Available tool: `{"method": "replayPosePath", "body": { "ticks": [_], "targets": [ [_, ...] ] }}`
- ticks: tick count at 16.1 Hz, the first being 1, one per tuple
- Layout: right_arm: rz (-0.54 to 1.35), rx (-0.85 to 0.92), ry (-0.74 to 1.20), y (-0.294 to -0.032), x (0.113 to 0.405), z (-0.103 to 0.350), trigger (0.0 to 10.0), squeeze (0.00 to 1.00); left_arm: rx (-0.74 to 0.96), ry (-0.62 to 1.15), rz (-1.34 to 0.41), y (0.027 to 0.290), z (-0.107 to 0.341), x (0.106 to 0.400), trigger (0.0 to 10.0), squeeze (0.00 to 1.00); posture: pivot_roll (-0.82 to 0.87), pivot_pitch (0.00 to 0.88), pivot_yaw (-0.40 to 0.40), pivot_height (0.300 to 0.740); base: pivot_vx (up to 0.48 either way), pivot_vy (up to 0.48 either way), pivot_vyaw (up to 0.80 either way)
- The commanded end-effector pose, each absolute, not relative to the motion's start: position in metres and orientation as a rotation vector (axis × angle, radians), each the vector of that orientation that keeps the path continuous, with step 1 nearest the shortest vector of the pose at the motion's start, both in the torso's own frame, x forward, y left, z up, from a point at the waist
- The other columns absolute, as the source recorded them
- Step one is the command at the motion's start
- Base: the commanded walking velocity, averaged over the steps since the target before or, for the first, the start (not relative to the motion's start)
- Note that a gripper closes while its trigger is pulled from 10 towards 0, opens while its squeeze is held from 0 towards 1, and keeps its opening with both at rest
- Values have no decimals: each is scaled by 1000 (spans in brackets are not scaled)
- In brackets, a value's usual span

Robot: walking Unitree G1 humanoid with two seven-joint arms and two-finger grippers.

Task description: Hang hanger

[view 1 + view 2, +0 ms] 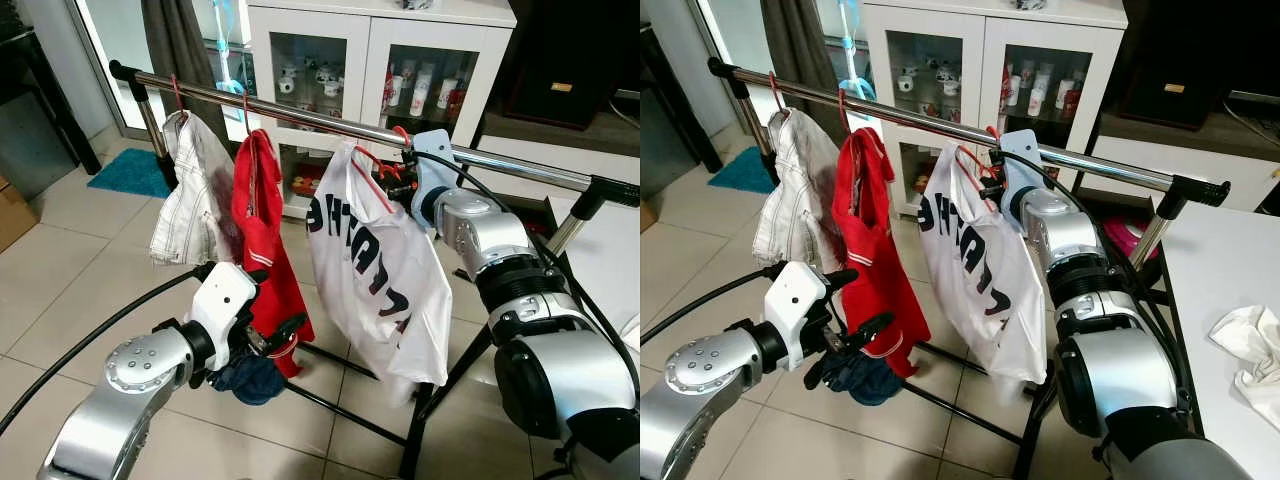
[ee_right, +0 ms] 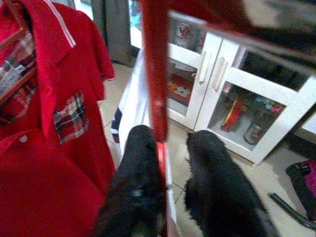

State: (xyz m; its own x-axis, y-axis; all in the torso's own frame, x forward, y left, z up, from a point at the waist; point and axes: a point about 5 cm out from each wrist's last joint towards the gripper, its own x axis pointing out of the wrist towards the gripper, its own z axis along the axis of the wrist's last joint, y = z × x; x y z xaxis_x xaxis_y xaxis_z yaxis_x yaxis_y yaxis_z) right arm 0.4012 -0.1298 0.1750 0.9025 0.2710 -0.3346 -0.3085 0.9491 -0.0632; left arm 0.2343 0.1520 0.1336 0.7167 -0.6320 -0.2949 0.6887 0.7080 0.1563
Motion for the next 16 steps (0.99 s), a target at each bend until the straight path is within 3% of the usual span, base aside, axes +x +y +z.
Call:
{"method": "replayPosePath", "body": {
  "ticks": [1,12,16],
  "targets": [
    [294,-103,331,-133,403,178,0,0,273,224,-757,151,136,232,10000,0,-48,0,1,740,0,0,0],
    [351,-44,290,-131,403,183,0,0,295,220,-752,154,139,237,10000,0,-38,0,19,740,0,0,0],
    [377,-69,160,-130,401,205,0,0,291,204,-733,155,141,239,10000,0,-33,0,15,740,0,0,0]
  ]
}}
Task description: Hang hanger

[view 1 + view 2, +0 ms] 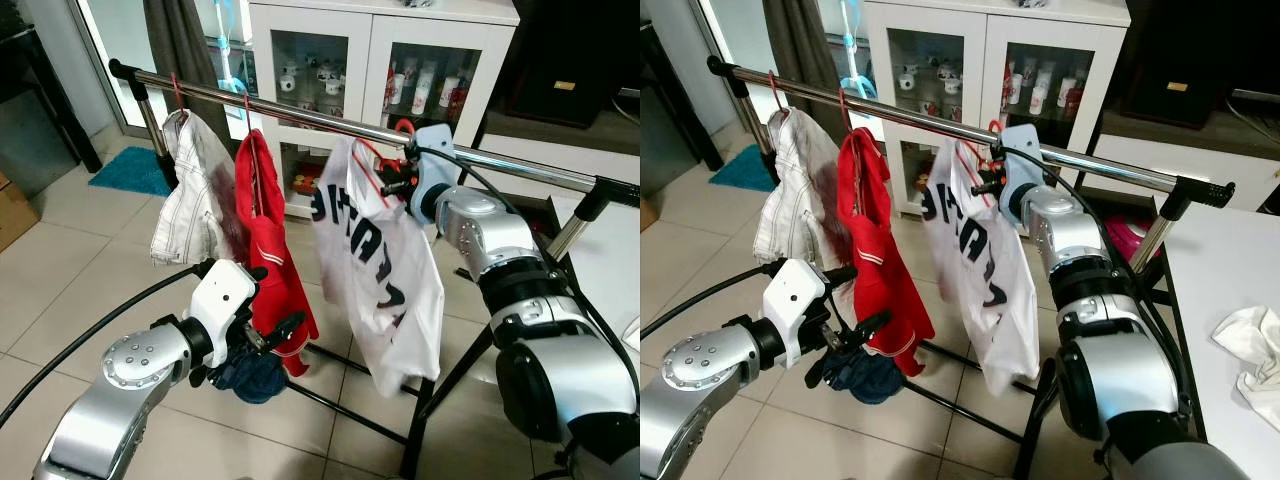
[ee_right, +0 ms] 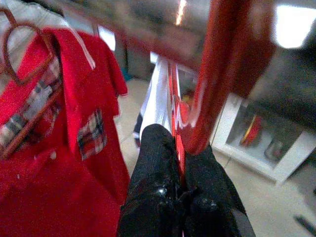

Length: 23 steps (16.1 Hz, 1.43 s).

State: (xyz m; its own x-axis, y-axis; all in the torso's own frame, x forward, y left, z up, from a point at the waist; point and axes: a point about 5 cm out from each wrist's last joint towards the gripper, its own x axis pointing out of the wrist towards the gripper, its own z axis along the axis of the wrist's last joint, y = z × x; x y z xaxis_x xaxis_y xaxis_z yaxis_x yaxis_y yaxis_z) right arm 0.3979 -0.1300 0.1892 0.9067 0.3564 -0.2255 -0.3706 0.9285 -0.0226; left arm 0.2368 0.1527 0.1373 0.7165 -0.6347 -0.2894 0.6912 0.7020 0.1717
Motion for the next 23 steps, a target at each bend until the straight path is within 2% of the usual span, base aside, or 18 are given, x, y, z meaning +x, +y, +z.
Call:
{"method": "replayPosePath", "body": {
  "ticks": [1,5,8,13,16,19,21,22,23],
  "targets": [
    [394,-78,83,-131,397,219,0,0,281,193,-720,154,142,239,10000,0,-35,0,15,740,0,0,0],
    [500,-158,52,-129,377,231,0,0,273,188,-730,148,140,241,10000,0,-51,0,26,740,0,0,0],
    [616,-207,125,-121,351,208,0,0,268,183,-734,146,141,242,10000,0,-54,0,30,740,0,0,0],
    [681,-210,226,-115,309,167,0,0,239,157,-697,146,142,245,10000,0,-53,0,38,740,0,0,0],
    [631,-148,249,-117,283,144,0,0,225,131,-632,141,140,247,10000,0,-54,0,38,740,0,0,0],
    [494,-89,302,-129,260,124,0,0,205,116,-627,135,140,249,10000,0,-66,0,44,740,0,0,0],
    [263,-51,314,-157,249,114,0,0,191,104,-673,136,143,250,10000,0,-83,0,56,740,0,0,0],
    [194,-33,296,-166,242,111,0,0,181,98,-655,138,144,252,10000,0,-92,0,63,740,0,0,0],
    [199,-20,268,-164,238,113,0,0,173,96,-635,139,143,254,10000,0,-92,0,63,740,0,0,0]
  ]
}}
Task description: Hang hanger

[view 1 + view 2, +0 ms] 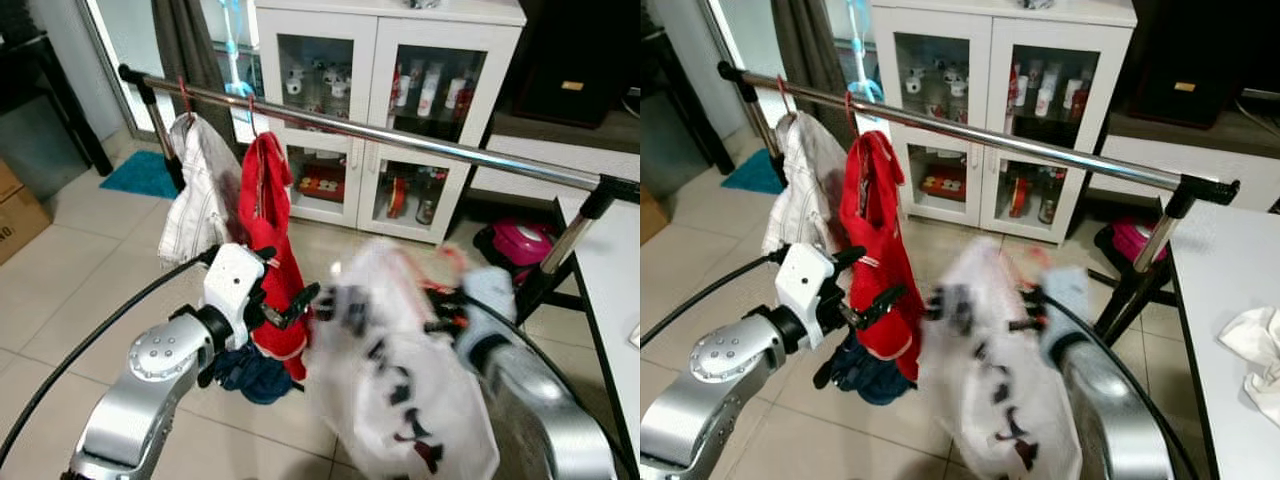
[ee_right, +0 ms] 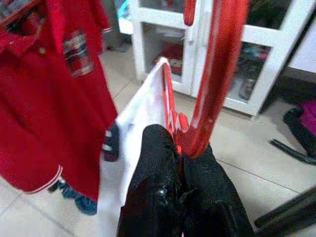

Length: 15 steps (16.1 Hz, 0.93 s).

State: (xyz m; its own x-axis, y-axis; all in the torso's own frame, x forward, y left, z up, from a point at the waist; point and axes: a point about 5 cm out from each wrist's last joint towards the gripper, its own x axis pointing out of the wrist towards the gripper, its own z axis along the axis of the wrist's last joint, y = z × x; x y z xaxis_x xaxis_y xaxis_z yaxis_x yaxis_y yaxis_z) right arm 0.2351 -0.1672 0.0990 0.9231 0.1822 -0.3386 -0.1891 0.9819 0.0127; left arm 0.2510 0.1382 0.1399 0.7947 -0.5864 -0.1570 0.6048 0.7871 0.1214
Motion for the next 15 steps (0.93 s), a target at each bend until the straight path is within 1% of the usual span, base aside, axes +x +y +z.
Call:
{"method": "replayPosePath", "body": {
  "ticks": [1,2,4,6,9,10,15],
  "targets": [
    [199,-6,270,-163,236,112,10000,0,164,100,-615,140,140,255,10000,0,-95,0,65,740,0,0,0],
    [216,38,253,-157,234,113,10000,0,148,114,-572,142,134,256,10000,0,-102,0,67,740,0,0,0],
    [203,37,231,-154,234,114,10000,0,147,121,-547,143,130,256,10000,0,-102,0,67,740,0,0,0],
    [173,38,191,-153,234,116,10000,0,146,124,-514,145,128,255,10000,0,-89,0,43,740,0,323,-766],
    [228,54,206,-147,234,114,10000,0,148,129,-486,149,126,251,10000,0,-80,0,24,740,0,344,-781],
    [219,54,216,-148,234,111,10000,0,149,129,-484,150,125,249,10000,0,-76,0,18,740,0,345,-800],
    [204,31,234,-150,230,107,10000,0,155,133,-490,150,124,248,10000,0,-87,0,33,740,0,345,-795]
  ]
}}
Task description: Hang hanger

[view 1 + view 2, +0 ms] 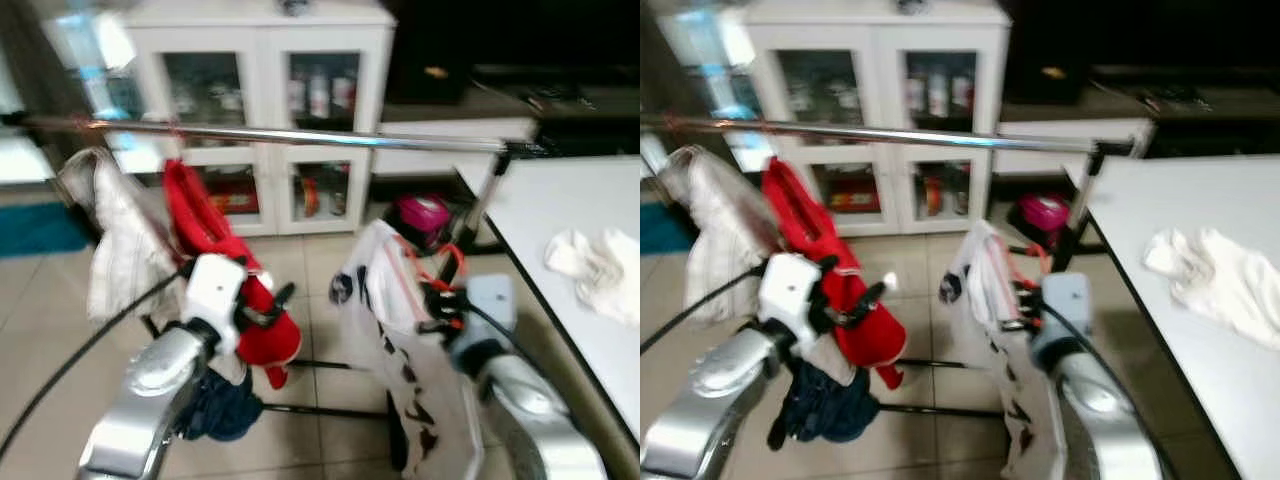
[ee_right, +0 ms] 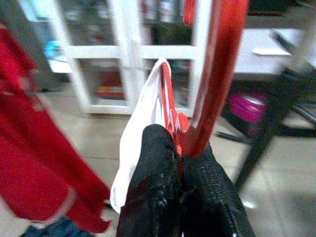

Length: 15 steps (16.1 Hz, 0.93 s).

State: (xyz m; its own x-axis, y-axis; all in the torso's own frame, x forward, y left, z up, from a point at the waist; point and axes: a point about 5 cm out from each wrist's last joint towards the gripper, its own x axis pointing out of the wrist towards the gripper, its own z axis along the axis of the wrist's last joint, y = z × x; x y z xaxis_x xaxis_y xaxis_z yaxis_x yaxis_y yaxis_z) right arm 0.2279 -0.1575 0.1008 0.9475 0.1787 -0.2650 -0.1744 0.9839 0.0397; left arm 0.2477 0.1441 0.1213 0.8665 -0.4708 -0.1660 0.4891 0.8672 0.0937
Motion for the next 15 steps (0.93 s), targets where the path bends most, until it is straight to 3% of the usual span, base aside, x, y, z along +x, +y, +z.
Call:
{"method": "replayPosePath", "body": {
  "ticks": [1,10,13,15],
  "targets": [
    [198,28,238,-151,229,107,10000,0,156,135,-496,150,124,248,10000,0,-90,0,37,740,0,337,-788],
    [104,36,286,-161,218,101,10000,0,157,144,-516,147,121,251,10000,0,-108,0,55,740,0,324,-788],
    [79,42,301,-163,216,99,10000,0,175,142,-471,147,120,254,10000,0,-116,0,52,740,0,0,-788],
    [61,40,306,-165,217,99,10000,0,170,144,-446,149,120,257,10000,0,-118,0,50,740,0,-480,-794]
  ]
}}
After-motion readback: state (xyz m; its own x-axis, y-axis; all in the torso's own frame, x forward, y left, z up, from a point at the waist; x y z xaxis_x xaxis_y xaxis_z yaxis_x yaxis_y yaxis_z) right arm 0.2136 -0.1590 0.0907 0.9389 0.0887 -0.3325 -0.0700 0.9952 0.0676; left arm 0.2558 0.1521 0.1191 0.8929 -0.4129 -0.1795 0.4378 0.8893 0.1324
